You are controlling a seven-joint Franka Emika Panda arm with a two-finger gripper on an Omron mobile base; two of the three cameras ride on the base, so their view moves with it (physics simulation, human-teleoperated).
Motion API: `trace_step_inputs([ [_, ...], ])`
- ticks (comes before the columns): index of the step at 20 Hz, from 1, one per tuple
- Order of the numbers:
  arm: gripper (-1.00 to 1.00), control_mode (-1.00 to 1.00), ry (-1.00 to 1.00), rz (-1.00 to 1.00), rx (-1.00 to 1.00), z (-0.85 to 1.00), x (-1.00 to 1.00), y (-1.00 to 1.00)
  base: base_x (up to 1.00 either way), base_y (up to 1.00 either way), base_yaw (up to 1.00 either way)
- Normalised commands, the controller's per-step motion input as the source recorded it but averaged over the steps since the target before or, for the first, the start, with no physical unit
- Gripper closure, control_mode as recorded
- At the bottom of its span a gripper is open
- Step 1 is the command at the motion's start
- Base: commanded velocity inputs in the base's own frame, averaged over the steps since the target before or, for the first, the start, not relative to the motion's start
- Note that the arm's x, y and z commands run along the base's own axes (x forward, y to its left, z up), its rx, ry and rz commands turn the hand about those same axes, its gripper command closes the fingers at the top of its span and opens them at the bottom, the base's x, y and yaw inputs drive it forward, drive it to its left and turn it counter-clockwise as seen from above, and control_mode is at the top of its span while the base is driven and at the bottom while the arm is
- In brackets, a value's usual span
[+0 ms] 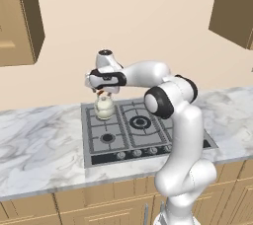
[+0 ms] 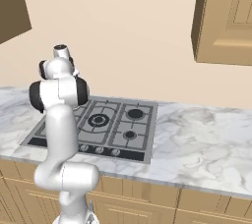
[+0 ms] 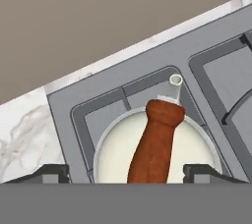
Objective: The kettle is done boiling. Turn off the stove, then wait for 300 timesteps before moving the kettle to the dining table.
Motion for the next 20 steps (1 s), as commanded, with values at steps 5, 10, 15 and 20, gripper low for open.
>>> trace_step_inputs([
  [5, 1.0, -1.0, 0.02, 0.0, 0.0, -0.05, 0.0, 0.0, 0.0, 0.0, 0.0],
  [10, 1.0, -1.0, 0.0, 0.0, 0.0, -0.04, -0.01, 0.0, 0.0, 0.0, 0.0],
  [15, 1.0, -1.0, -0.01, -0.03, 0.0, 0.03, -0.24, -0.06, 0.0, 0.0, 0.0],
  [20, 1.0, -1.0, 0.0, -0.05, 0.01, 0.32, -0.2, -0.19, 0.0, 0.0, 0.0],
])
